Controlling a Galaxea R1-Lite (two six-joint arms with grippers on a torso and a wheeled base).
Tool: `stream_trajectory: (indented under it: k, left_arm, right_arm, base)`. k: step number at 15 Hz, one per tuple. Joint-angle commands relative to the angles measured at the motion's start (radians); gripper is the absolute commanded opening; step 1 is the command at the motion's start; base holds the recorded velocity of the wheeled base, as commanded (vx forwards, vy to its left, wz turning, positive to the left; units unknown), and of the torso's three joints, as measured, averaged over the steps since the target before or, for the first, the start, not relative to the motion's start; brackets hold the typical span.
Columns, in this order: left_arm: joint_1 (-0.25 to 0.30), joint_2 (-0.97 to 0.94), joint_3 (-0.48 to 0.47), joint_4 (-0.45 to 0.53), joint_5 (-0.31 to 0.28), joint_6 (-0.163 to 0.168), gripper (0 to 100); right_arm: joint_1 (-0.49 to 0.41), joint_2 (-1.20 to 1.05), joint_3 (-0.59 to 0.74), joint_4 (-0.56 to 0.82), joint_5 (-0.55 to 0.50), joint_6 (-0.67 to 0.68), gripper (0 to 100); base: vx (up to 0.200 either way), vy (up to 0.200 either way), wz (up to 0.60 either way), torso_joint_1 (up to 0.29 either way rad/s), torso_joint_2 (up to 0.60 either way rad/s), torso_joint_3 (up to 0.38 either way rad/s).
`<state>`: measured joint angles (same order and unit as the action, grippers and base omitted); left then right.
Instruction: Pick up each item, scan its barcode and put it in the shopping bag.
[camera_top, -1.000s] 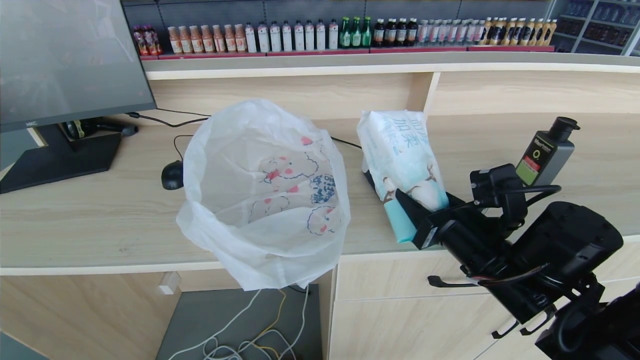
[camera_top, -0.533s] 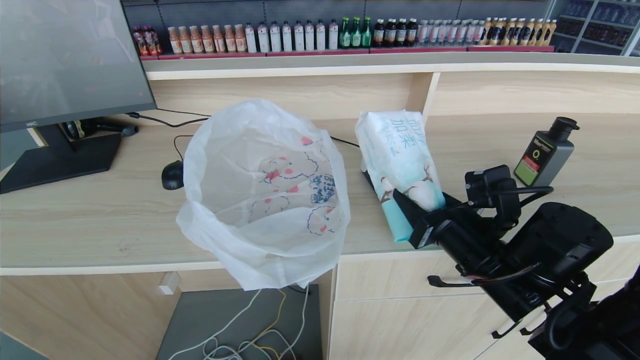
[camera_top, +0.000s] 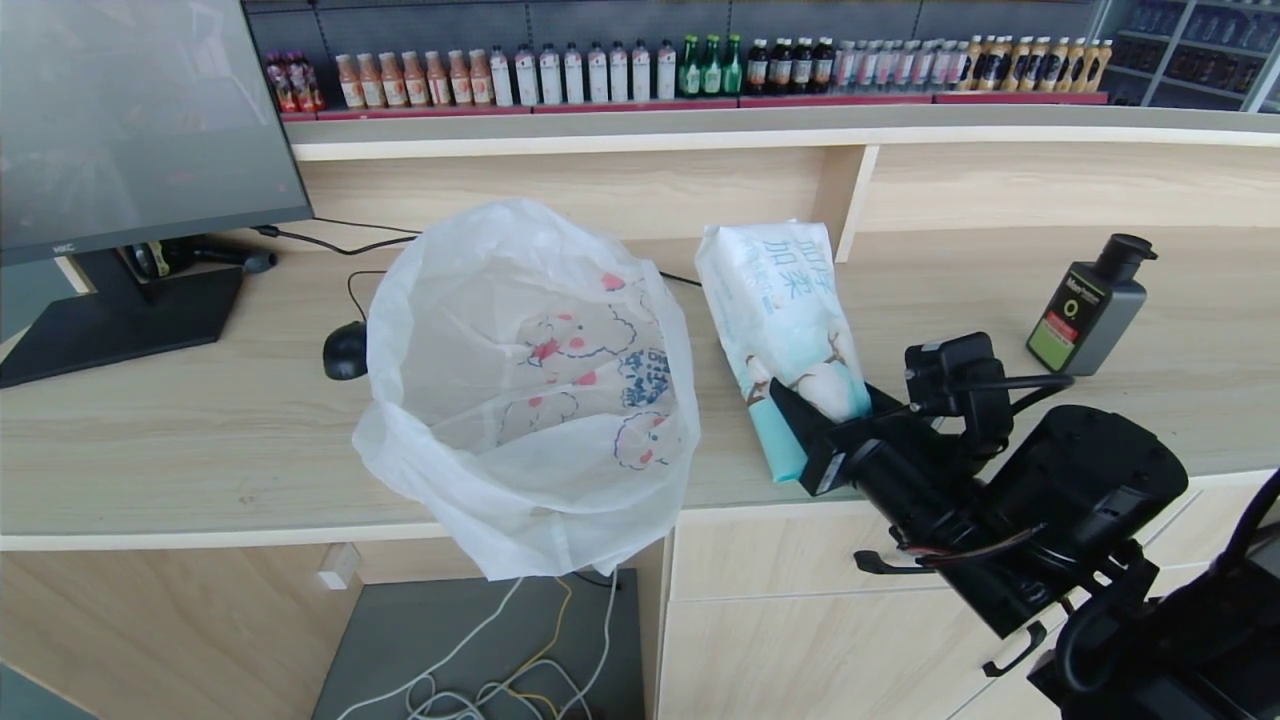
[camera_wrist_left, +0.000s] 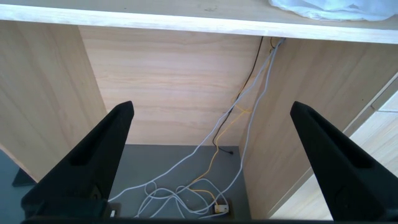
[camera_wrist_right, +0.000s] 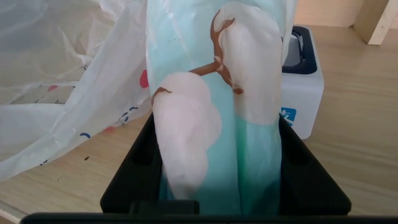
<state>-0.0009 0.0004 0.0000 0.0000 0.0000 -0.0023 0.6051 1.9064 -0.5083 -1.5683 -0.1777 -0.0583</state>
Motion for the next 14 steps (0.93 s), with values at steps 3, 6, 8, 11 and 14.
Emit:
stream_trajectory:
  k: [3,6,8,11,14]
  left_arm:
    - [0.001,0.0,0.0,0.0,0.0,-0.001,100]
    - [0.001,0.0,0.0,0.0,0.0,-0.001,100]
    - [-0.001,0.0,0.0,0.0,0.0,0.001,100]
    - [-0.001,0.0,0.0,0.0,0.0,-0.001,100]
    - [-0.001,0.0,0.0,0.0,0.0,0.001,100]
  right_arm:
    - [-0.001,0.014,-0.003,0.004,0.001,0.002,0]
    - [-0.001,0.013,0.001,0.004,0.001,0.003,0]
    - [-0.001,0.011,0.002,0.004,0.001,0.003,0]
    - [-0.001,0.003,0.005,0.004,0.001,0.003,0]
    - [-0.001,-0.003,0.008,0.004,-0.002,0.003,0]
  base:
    - [0.0,0.0,0.0,0.0,0.0,0.0]
    - [0.0,0.0,0.0,0.0,0.0,0.0]
    - [0.0,0.0,0.0,0.0,0.0,0.0]
    - [0.0,0.0,0.0,0.0,0.0,0.0]
    - [0.0,0.0,0.0,0.0,0.0,0.0]
